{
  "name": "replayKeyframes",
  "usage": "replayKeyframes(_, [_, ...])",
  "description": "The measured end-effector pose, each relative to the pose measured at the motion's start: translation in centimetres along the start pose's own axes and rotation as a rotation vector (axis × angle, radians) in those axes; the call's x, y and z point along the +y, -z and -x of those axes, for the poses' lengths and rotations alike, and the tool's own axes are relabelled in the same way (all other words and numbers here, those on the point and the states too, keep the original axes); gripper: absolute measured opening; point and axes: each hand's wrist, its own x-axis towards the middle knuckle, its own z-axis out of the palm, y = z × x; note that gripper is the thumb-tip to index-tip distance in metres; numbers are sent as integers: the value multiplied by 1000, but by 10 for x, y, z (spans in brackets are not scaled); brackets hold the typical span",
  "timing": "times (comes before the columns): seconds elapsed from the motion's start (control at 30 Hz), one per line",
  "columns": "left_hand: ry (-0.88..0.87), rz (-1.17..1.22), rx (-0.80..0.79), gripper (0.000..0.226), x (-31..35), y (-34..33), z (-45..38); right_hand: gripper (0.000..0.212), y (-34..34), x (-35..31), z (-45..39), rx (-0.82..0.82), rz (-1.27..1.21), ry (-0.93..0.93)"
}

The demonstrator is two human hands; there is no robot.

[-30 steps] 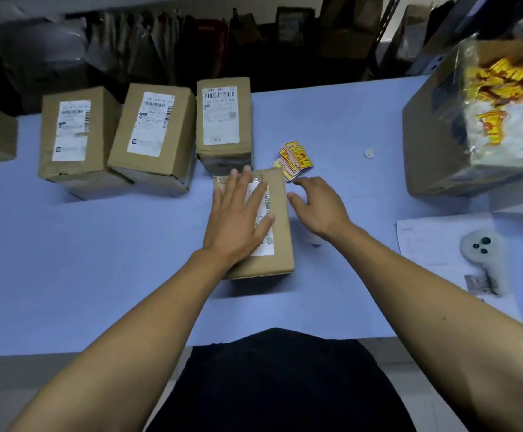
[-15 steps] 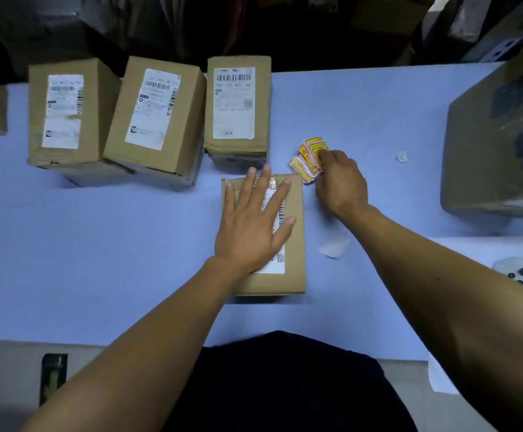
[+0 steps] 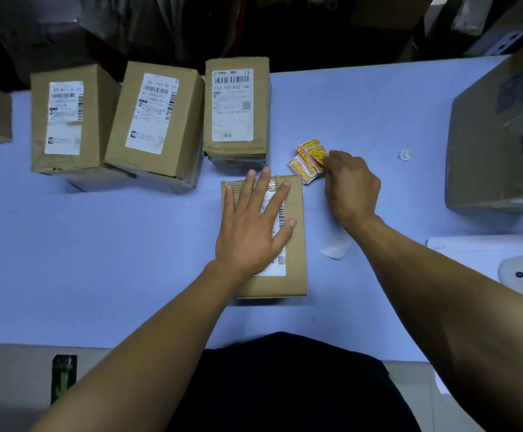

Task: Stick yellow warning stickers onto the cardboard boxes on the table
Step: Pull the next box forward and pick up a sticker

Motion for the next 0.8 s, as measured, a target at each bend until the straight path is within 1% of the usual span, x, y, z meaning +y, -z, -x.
replayKeyframes(0.07, [-2, -2, 0, 62, 0, 0, 0, 29, -1, 0, 1, -8, -7, 16])
replayKeyframes(0.13, [-2, 2, 3, 62, 0, 0, 0, 26, -4, -1, 3, -27, 15, 39])
replayKeyframes(0.2, [-1, 8, 5, 62, 0, 0, 0, 22, -5, -1, 5, -1, 26, 54])
replayKeyframes(0.3, [2, 15, 18, 61, 1, 1, 0, 16, -6, -2, 5, 23, 33, 37])
replayKeyframes(0.43, [5, 21, 18, 62, 0, 1, 0, 18, -6, -2, 2, 0, 59, 13])
replayKeyframes(0.6, [10, 19, 2, 62, 0, 1, 0, 27, -6, 0, -1, -44, -5, 9])
replayKeyframes(0.7, [12, 31, -9, 62, 0, 1, 0, 27, -3, 1, -1, -86, -58, 20])
replayKeyframes(0.8, [12, 57, -24, 62, 1, 3, 0, 26, 6, 0, 3, -37, -127, -17])
